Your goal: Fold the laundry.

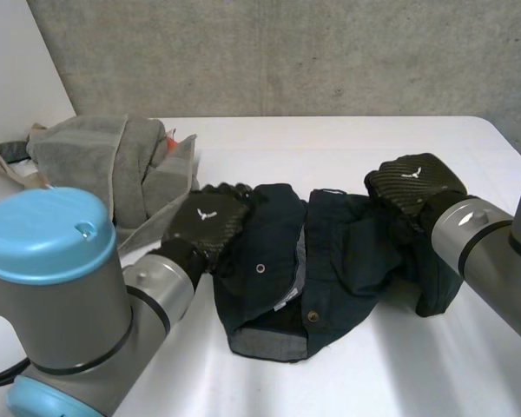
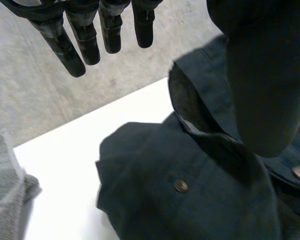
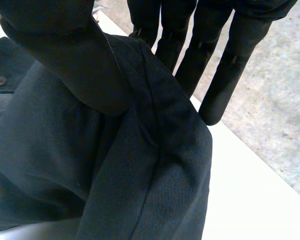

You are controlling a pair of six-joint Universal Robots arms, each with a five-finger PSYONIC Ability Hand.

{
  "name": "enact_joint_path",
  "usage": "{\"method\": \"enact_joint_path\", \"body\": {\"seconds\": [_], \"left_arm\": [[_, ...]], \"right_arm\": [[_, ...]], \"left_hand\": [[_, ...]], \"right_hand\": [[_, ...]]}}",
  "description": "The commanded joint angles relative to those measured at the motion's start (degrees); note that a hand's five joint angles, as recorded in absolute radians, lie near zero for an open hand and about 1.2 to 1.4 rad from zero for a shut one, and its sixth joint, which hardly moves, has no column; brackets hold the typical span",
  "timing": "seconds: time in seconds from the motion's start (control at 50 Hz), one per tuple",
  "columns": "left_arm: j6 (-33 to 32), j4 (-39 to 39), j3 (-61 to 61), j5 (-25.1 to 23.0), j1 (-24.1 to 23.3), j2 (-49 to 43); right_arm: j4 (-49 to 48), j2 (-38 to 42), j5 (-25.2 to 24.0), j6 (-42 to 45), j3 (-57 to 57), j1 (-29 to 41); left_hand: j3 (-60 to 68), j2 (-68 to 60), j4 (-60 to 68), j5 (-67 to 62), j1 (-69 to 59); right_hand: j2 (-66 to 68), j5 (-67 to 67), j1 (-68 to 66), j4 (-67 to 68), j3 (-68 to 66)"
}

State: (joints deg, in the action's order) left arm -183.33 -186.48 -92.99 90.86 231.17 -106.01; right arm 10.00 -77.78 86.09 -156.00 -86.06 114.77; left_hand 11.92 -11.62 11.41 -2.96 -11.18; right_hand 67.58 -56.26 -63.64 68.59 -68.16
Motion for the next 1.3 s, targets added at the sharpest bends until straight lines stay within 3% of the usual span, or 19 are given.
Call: {"method": "enact_joint_path", "body": {"seconds": [0.02,0.08,0.1,0.18,0.38,0.48,0.64,0.82,0.9,1.0,1.02,1.04,1.08,1.1,1.22,1.3], "left_arm": [[0.3,-0.6,2.5,-0.5,2.9,1.5],[0.5,-0.5,4.1,-0.9,3.5,1.4],[0.6,-0.3,5.4,-0.9,3.6,1.4],[0.5,0.8,8.6,-1.1,3.3,1.1],[-0.8,1.8,20.3,-4.4,0.7,-6.5],[-4.3,6.8,30.6,-6.0,-1.0,-14.5],[-7.8,17.9,47.3,-10.4,-2.6,-26.3],[-9.7,24.4,62.0,-15.2,-4.7,-38.4],[-11.1,26.0,67.0,-13.7,-5.0,-43.2],[-15.6,26.8,71.6,-11.3,-5.1,-47.8],[-16.4,26.7,72.5,-10.8,-5.1,-48.3],[-17.6,26.7,74.2,-9.6,-5.1,-49.5],[-18.2,26.7,75.5,-8.1,-5.1,-50.0],[-18.3,26.5,76.2,-6.0,-5.1,-49.6],[-16.8,23.5,73.6,4.2,-4.9,-40.9],[-16.8,18.8,66.3,4.3,-3.4,-28.1]], "right_arm": [[-0.2,0.2,-2.1,-0.2,-1.1,5.2],[0.6,0.5,-4.1,0.6,-1.6,8.0],[1.6,1.1,-4.9,1.6,-1.8,9.2],[3.6,0.2,-3.9,2.5,-1.4,7.4],[10.5,-8.6,-2.6,-6.3,0.2,-0.6],[14.2,-12.7,-4.2,-14.4,0.2,-7.5],[15.1,-14.2,-6.7,-16.4,-3.1,-17.5],[9.5,-6.5,-5.8,-17.0,-10.6,-18.4],[4.6,-1.9,-5.0,-18.8,-11.7,-16.2],[0.4,2.4,-3.7,-21.1,-11.0,-13.5],[0.0,2.9,-3.5,-21.3,-10.8,-13.1],[-0.8,3.9,-2.9,-21.2,-10.2,-12.2],[-1.6,4.8,-2.1,-21.0,-9.4,-11.6],[-2.2,5.4,-1.3,-20.7,-8.3,-11.2],[-2.4,3.3,0.0,-17.2,-3.0,-10.2],[-2.7,-3.6,-0.1,-13.0,1.8,-8.7]], "left_hand": [[-1.9,1.6,-1.4,3.0,1.2],[-1.9,1.6,-1.4,3.0,1.2],[-1.9,1.6,-1.4,3.0,1.2],[-1.9,1.6,-1.4,3.0,1.2],[-1.9,1.6,-1.4,3.0,1.2],[-1.9,1.6,-1.4,3.0,1.2],[-1.9,1.6,-1.4,3.0,1.2],[2.5,-2.8,3.0,-1.4,-3.2],[9.2,-9.5,9.7,-8.2,-9.9],[21.3,-21.6,21.8,-20.3,-22.0],[26.3,-26.6,26.8,-25.3,-27.1],[44.2,-44.5,44.7,-43.2,-44.9],[62.3,-62.6,62.8,-61.3,-63.0],[68.0,-68.3,68.5,-67.0,-68.8],[68.1,-68.4,68.6,-67.0,-68.8],[68.1,-68.4,68.6,-67.0,-68.8]], "right_hand": [[12.4,-13.7,-16.4,11.4,-11.8],[12.4,-13.7,-16.4,11.4,-11.8],[-7.1,5.8,3.2,-8.1,7.7],[-40.3,39.0,36.4,-41.4,40.9],[-57.6,56.3,53.6,-58.6,58.2],[-57.6,56.3,53.6,-58.6,58.2],[-57.6,56.3,53.6,-58.6,58.2],[-57.6,56.3,53.6,-58.6,58.2],[-55.9,54.6,52.0,-56.9,56.5],[-41.0,39.6,37.0,-42.0,41.5],[-35.4,34.1,31.5,-36.4,36.0],[-21.9,20.6,18.0,-22.9,22.5],[-6.5,5.2,2.6,-7.5,7.1],[12.2,-13.5,-16.1,11.2,-11.6],[12.4,-13.7,-16.4,11.4,-11.8],[12.4,-13.7,-16.4,11.4,-11.8]]}}
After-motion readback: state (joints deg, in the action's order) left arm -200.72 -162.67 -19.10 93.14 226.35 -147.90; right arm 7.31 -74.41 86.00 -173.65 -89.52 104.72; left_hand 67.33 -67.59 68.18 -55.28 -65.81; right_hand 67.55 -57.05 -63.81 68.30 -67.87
